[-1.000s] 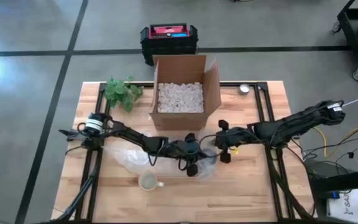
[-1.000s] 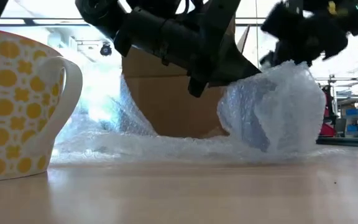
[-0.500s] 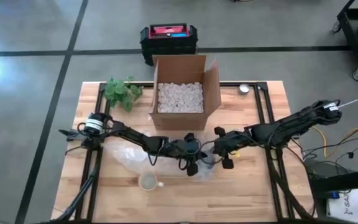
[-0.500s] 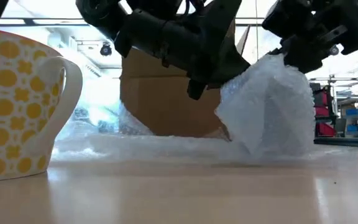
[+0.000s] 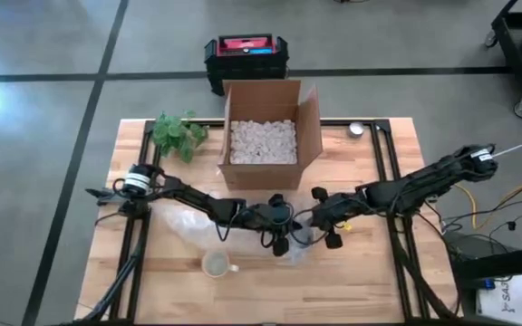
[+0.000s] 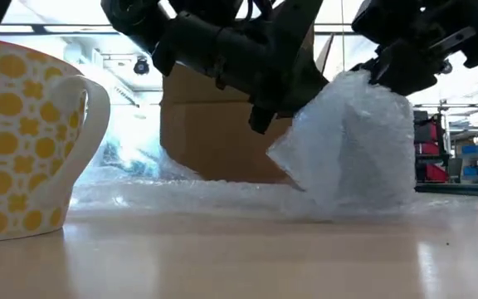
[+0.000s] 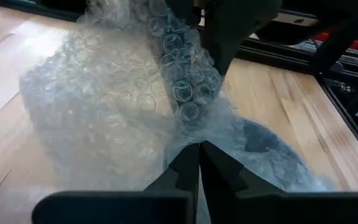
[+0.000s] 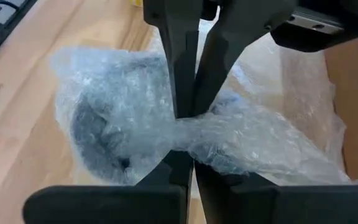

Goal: Wrap mug
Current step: Wrap the blue mug with the right bubble wrap

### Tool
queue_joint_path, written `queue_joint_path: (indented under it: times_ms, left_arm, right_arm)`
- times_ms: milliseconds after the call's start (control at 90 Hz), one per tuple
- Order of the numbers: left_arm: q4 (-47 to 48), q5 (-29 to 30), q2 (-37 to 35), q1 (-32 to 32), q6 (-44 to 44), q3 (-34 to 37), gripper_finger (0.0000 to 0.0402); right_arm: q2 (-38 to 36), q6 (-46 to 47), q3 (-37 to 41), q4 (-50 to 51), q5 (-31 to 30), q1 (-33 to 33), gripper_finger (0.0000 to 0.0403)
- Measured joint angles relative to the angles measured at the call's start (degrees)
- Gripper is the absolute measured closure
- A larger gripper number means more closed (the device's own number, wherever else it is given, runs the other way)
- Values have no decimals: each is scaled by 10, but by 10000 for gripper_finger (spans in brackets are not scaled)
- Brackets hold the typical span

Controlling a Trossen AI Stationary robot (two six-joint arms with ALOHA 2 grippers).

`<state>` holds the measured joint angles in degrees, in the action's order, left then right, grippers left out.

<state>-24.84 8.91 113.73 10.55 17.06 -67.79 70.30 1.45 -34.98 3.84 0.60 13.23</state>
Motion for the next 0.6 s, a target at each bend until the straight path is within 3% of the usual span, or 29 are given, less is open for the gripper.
queue_joint_path:
  times_ms: [322,600]
  left_arm:
    - [24,1,-21,-1,17,-15,402]
    - [158,3,-29,1,-8,-101,402]
  right_arm:
    - [25,-12,-3,-10,-1,2,401]
    - [26,-13,-3,-7,-1,2,401]
